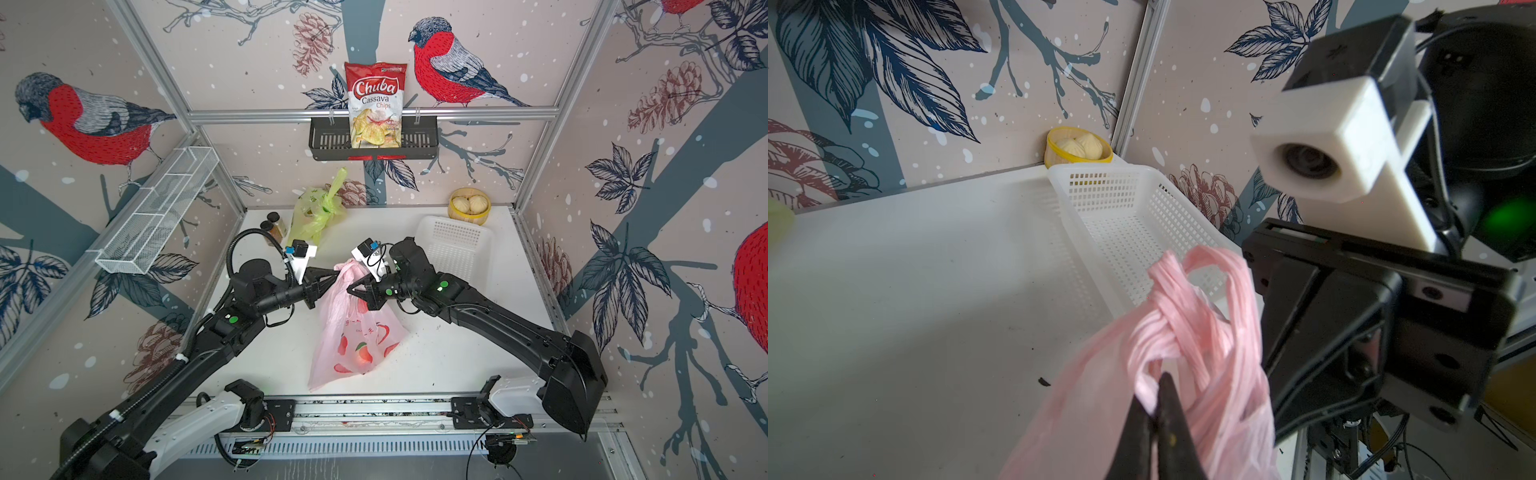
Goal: Place the peach into a plastic bag & tie a knot
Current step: Tie the plastic bag at the center of the board, then place the plastic bag at the center of the board.
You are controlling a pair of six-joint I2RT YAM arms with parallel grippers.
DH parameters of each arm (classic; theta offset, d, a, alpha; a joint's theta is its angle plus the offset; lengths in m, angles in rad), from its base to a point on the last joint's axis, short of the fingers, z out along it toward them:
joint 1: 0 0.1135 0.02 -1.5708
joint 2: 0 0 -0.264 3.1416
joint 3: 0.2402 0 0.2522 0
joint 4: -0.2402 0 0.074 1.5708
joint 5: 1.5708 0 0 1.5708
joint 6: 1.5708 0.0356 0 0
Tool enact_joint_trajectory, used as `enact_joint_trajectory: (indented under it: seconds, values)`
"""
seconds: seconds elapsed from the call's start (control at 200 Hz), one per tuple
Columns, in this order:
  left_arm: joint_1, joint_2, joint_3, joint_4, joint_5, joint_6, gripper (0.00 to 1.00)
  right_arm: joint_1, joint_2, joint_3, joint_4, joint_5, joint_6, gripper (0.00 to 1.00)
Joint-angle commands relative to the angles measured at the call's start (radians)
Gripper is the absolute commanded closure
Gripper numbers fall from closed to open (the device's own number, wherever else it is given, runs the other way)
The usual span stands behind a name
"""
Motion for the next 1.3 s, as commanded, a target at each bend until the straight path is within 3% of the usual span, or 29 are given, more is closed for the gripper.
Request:
enact_joint_trajectory:
  seconds: [0.0,0.175,0.44,0.655,0.871,1.296]
  values:
    - [-0.001,-0.004,0.038,0.001,-0.106,0.021,1.0,0.012,-0.039,-0.023,0.015,0.039,0.008,1.0]
    - [0.0,0.088,0.216,-0.126,-0.395,0.091,1.0,0.112,-0.142,-0.071,0.004,0.119,0.023,1.0]
    - [0.009,0.269,0.396,-0.135,-0.617,0.173,1.0,0.252,-0.284,-0.18,0.014,0.262,0.061,1.0]
    - [0.058,0.405,0.489,-0.092,-0.662,0.182,1.0,0.286,-0.374,-0.259,0.01,0.321,0.084,1.0]
    - [0.113,0.492,0.544,-0.054,-0.632,0.158,1.0,0.288,-0.458,-0.323,0.014,0.365,0.098,1.0]
    - [0.122,0.528,0.575,-0.068,-0.59,0.153,1.0,0.279,-0.491,-0.347,0.005,0.415,0.101,1.0]
